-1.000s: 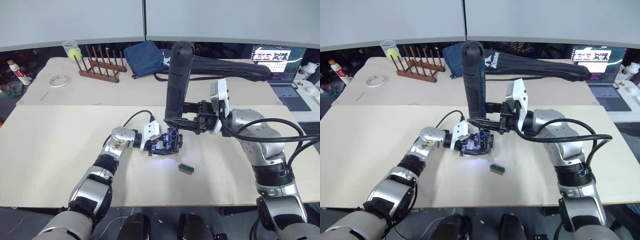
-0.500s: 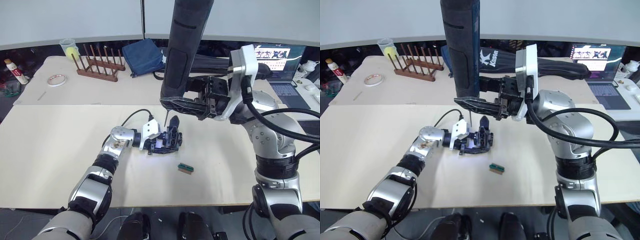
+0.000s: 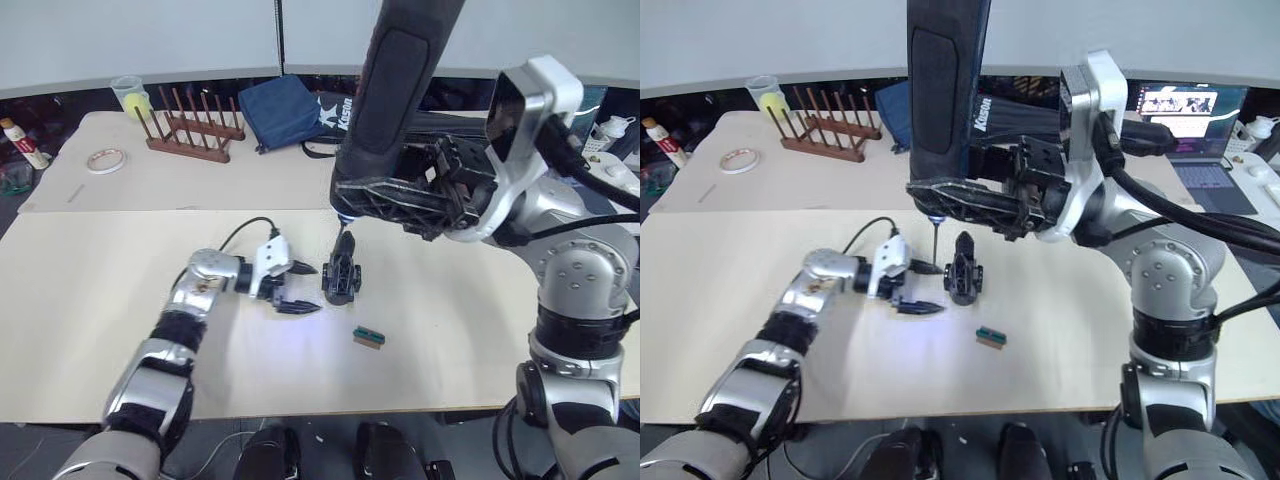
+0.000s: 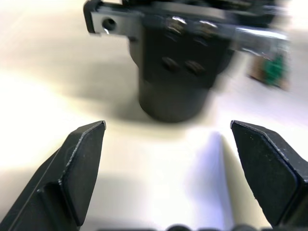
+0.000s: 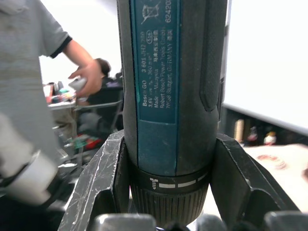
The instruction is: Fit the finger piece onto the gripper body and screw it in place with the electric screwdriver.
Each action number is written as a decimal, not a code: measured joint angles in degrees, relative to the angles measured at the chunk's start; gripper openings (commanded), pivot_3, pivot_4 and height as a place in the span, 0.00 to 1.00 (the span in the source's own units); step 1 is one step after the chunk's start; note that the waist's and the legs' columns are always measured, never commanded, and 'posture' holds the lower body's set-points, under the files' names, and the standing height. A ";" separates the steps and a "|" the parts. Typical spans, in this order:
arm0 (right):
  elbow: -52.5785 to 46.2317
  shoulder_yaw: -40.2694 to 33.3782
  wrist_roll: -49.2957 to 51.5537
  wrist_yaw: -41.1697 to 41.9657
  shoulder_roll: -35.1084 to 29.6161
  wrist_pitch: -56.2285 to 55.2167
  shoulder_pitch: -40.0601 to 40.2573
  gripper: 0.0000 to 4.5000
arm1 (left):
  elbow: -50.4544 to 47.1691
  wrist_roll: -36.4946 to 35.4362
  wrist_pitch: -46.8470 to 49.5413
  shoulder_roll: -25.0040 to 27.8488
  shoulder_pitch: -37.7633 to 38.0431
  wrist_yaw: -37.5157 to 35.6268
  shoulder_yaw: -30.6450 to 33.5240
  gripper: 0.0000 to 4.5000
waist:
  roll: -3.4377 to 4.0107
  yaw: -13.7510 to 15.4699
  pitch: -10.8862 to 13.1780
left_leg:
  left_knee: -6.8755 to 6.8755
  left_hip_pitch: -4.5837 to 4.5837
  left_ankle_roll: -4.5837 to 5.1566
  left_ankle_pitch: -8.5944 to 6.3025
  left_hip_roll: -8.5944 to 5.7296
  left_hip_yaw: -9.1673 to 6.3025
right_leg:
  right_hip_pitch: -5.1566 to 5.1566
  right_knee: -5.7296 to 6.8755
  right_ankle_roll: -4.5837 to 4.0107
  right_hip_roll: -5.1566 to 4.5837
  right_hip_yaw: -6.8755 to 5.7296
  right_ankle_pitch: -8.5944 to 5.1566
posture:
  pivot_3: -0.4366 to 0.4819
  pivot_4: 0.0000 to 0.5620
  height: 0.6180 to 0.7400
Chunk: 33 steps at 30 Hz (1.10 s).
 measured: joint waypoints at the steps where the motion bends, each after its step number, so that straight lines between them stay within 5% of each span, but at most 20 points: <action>1: -1.02 -0.31 0.30 0.22 -0.85 0.03 1.14 0.43 | -3.91 -1.17 1.74 1.26 1.51 -1.28 0.02 1.00 | 0.00 0.04 0.00 | 0.00 -0.02 0.00 0.00 0.01 0.00 | 0.01 -0.01 0.00 0.00 -0.01 0.00 | 0.48 0.27 1.00; 4: -5.21 -0.65 -0.34 1.85 -3.75 -0.14 7.71 0.43 | -18.99 -5.59 9.04 6.98 7.93 -5.62 -0.08 1.00 | 0.00 0.49 0.00 | 0.03 -0.09 0.04 -0.03 -0.03 0.00 | 0.03 -0.06 0.05 -0.02 0.00 0.00 | 0.48 0.27 1.00; 10: -10.46 -0.75 -6.06 1.59 -5.46 -3.58 20.95 0.43 | -36.38 -10.37 15.50 8.94 15.08 -5.47 -1.66 1.00 | 0.00 0.92 0.01 | 0.15 -0.10 0.04 0.01 -0.06 -0.06 | 0.05 -0.03 0.10 -0.03 0.01 0.02 | 0.48 0.27 1.00; 16: -12.56 -0.83 -12.37 0.06 -4.52 -9.41 29.07 0.43 | -37.77 -10.44 16.09 6.61 15.59 -1.24 -2.00 1.00 | 0.00 1.01 0.01 | 0.10 -0.05 -0.02 0.11 -0.06 -0.12 | 0.04 0.01 0.07 0.05 0.03 0.02 | 0.48 0.27 1.00; 33: -12.54 0.90 -17.98 -2.58 -2.15 -14.37 34.24 0.43 | -36.41 -10.50 16.12 5.91 14.21 0.02 -3.26 1.00 | -0.01 1.44 0.01 | 0.11 -0.05 -0.04 0.13 -0.10 -0.12 | 0.05 0.01 0.07 0.07 0.05 0.02 | 0.48 0.27 1.00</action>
